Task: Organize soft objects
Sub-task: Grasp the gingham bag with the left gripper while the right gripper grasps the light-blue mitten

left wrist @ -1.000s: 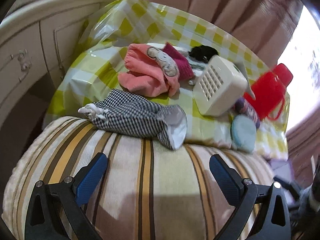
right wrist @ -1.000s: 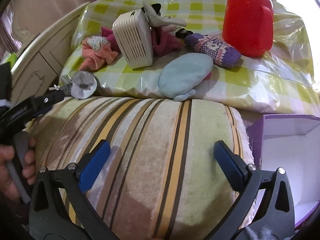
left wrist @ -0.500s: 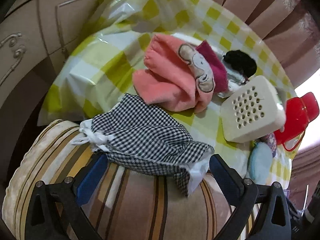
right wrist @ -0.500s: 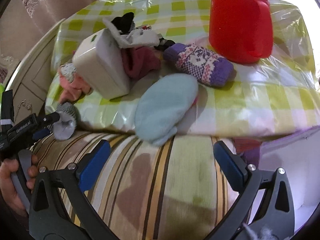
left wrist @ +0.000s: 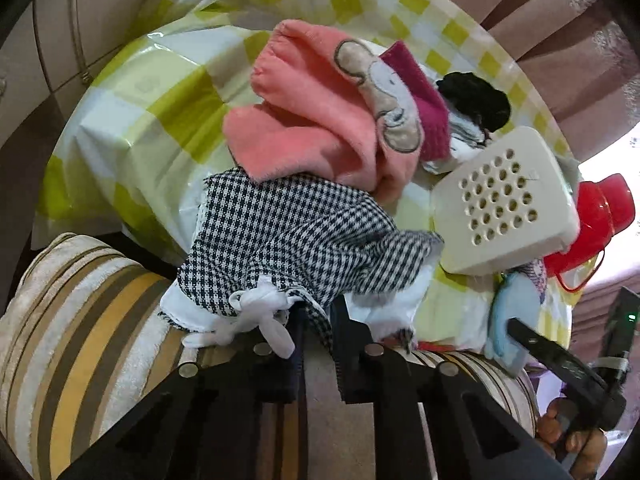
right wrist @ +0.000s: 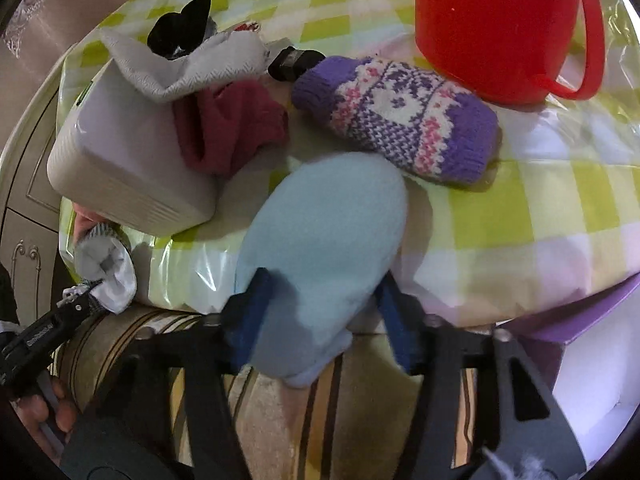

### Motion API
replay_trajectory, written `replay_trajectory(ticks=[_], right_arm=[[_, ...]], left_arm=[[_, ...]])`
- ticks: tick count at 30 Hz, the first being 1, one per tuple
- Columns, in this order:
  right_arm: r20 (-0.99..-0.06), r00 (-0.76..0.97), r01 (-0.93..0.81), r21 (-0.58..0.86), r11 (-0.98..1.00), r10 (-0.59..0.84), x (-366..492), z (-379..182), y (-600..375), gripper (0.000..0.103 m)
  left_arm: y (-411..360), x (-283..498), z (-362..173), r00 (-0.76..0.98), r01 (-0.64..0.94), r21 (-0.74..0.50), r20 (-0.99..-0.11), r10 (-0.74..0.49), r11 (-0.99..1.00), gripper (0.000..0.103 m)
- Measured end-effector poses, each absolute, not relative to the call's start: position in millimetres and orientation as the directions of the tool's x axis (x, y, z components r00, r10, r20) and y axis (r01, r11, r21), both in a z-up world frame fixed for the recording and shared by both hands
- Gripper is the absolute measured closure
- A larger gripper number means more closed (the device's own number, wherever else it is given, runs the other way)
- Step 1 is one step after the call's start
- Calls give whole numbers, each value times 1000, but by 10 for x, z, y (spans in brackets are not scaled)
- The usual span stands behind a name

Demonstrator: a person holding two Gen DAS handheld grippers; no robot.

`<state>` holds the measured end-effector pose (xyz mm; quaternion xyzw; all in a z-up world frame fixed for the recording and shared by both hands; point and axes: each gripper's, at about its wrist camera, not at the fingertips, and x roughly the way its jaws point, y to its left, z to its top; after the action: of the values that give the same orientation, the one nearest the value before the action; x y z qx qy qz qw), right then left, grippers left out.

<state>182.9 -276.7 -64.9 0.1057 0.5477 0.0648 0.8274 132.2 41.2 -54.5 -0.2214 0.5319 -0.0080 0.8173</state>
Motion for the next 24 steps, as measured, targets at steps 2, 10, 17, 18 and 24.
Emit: replay_trajectory(ticks=[2,10,17,18,24], right_arm=[[-885,388,-15,273,962,258,1805,-647,-2772,68],[-836,438,-63,339,939,331,1526,-540,-2872,90],[-794,486,-99,364,926,364,1231,-397,-3031,92],[-788,492,-105,368,924,370,1194,-374,-3026,92],[-760,529,-115,376,920,377,1028,-257,-3132,93]], left_arm=[[397,1251,-529,456,-211,-386,-851,-259,898,93],[229,982,-365,513,-155,-409,-811,-280,900,96],[112,784,-151,552,-105,-411,-781,-291,906,98],[77,843,-145,556,-101,-411,-779,-291,906,98],[-69,728,17,599,-49,-402,-745,-295,914,98]])
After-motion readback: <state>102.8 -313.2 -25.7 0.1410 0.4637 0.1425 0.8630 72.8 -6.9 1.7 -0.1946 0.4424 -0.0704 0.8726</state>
